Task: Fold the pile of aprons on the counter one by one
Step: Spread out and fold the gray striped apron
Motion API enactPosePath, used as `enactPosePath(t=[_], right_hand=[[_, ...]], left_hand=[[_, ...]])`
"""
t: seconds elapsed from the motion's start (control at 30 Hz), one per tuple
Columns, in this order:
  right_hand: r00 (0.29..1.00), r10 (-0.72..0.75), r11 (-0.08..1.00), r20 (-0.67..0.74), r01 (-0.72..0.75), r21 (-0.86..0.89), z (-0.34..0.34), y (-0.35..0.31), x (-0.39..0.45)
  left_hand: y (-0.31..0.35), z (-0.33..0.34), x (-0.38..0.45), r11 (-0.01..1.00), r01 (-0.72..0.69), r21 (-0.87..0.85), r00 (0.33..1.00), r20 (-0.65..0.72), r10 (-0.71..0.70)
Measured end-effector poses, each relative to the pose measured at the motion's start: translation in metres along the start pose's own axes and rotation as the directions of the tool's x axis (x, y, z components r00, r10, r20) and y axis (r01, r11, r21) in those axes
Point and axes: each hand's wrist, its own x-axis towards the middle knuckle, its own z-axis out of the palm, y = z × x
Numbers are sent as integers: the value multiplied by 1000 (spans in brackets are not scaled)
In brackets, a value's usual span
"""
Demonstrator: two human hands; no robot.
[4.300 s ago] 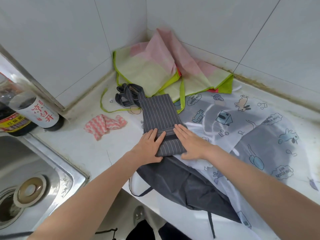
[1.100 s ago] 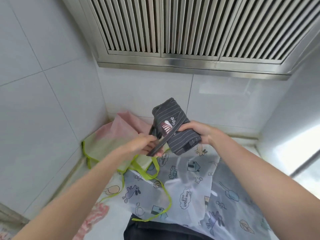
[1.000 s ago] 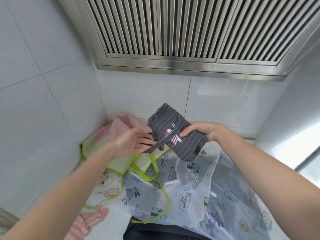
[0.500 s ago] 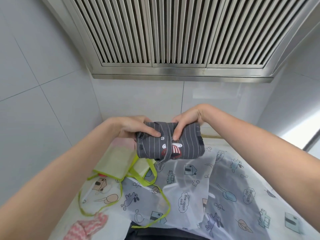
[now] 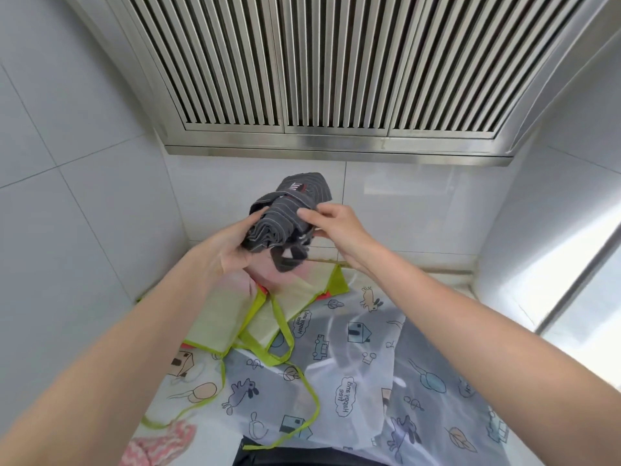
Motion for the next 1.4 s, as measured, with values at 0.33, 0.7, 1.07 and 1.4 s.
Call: enactPosePath(t=[0.33, 0.7, 1.07, 1.4], right_hand=[[984, -115, 863, -137, 31, -504, -42, -11, 15], [975, 216, 891, 47, -216, 400, -62, -29, 12], [974, 158, 888, 162, -211, 407, -58, -36, 4], [889, 286, 728, -359, 42, 684, -81, -9, 29]], left_hand=[[3, -35, 2, 998, -49, 26, 983, -175, 53], [-3, -52, -4, 951, -55, 305, 996, -56, 76], [2, -54, -7, 624, -22, 781, 986, -85, 141], [8, -1, -12, -228, -329, 916, 891, 381, 246]])
